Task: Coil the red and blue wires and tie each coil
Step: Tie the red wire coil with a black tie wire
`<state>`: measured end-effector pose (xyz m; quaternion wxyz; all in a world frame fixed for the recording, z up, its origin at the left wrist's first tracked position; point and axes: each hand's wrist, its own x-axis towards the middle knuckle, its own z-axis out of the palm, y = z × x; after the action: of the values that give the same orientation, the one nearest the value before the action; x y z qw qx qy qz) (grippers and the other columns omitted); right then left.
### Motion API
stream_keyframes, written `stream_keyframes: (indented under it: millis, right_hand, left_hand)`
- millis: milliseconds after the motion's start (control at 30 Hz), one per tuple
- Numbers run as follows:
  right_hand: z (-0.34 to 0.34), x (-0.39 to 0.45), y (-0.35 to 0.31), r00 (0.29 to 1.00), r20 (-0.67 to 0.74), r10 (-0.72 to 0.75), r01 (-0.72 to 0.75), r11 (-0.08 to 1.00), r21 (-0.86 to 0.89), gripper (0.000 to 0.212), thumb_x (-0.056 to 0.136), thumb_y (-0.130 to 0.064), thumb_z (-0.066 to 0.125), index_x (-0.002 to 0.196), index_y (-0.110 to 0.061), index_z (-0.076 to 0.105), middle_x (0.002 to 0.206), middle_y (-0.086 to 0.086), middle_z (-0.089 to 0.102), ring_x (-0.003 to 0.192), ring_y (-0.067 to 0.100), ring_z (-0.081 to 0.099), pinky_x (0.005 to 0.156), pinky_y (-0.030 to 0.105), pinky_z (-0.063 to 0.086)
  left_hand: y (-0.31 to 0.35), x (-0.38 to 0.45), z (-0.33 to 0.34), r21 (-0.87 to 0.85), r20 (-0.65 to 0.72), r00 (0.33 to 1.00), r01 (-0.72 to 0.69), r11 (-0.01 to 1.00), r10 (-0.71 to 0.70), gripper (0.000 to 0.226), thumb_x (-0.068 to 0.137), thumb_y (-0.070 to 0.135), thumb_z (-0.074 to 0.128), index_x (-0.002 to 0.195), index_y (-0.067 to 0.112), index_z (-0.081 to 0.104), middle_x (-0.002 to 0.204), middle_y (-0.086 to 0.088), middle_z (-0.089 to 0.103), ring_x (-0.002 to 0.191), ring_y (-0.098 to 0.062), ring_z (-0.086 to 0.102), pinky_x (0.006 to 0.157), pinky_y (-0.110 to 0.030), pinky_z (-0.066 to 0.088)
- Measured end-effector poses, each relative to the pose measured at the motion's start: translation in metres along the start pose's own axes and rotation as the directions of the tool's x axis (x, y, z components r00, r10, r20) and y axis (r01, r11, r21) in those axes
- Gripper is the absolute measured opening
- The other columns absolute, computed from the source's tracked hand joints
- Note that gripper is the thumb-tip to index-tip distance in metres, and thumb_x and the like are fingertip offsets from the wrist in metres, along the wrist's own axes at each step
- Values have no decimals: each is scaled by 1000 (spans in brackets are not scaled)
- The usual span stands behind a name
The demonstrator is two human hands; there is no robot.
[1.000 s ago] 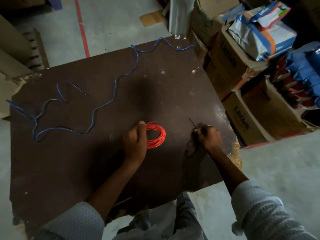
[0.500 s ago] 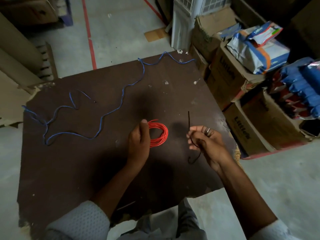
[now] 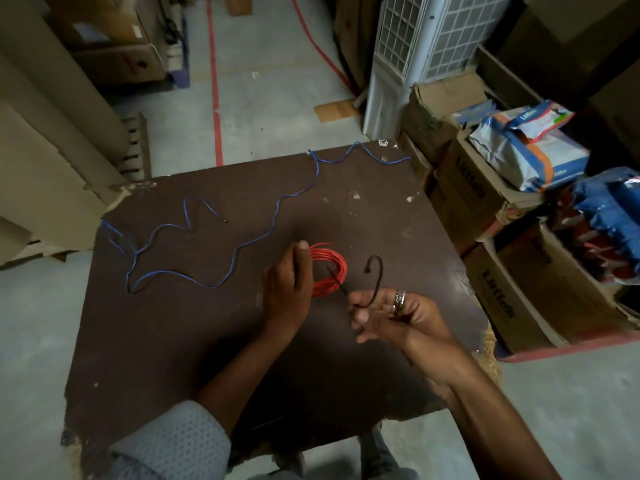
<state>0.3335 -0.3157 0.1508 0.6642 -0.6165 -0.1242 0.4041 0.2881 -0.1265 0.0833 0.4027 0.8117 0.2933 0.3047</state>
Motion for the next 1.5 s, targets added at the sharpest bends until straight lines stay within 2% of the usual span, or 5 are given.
stream_keyframes:
  millis: [300, 633, 1167, 1333, 1500]
  right_hand:
    - [12, 21, 8, 970, -129, -207, 184, 968, -171, 13, 93, -9, 66, 99, -5, 77, 71, 10, 70, 64, 16, 62, 56, 28, 52]
    - [25, 51, 15, 779, -215, -589, 428, 750, -505, 8, 89, -7, 73, 93, -12, 78, 91, 4, 67, 80, 22, 64, 66, 46, 53]
    - [30, 62, 7, 861, -278, -425, 371, 900, -229, 16, 92, -1, 66, 105, -2, 75, 97, 7, 76, 87, 11, 73, 81, 28, 59]
    - [24, 66, 15, 839, -248, -484, 387, 852, -353, 11, 89, -3, 71, 95, -11, 76, 88, 12, 71, 81, 33, 67, 77, 53, 58]
    - [24, 64, 13, 862, -216, -459, 358, 852, -381, 9, 87, 0, 72, 91, -7, 76, 111, 6, 62, 94, 9, 66, 77, 33, 61]
  left_hand:
    - [7, 0, -10, -5, 1, 998, -59, 998, 59, 47, 102, 39, 35, 76, 7, 57, 65, -8, 62, 64, -20, 57, 61, -44, 42]
    - [17, -6, -6, -96, -42, 999, -37, 995, 33, 35, 102, 34, 41, 70, 22, 50, 59, 9, 49, 56, -6, 49, 56, -31, 39]
    - [10, -4, -7, -106, -44, 997, 57, 993, -62, 38, 101, 35, 42, 73, 16, 58, 63, 7, 59, 60, -1, 56, 58, -29, 42]
    - [9, -4, -4, -127, -41, 997, 67, 990, -73, 41, 101, 37, 41, 76, 13, 63, 67, 5, 65, 67, -8, 61, 62, -33, 46]
    - [12, -6, -3, -131, -21, 995, 96, 987, -100, 48, 99, 45, 36, 82, 11, 67, 73, 2, 69, 70, -8, 63, 67, -37, 49]
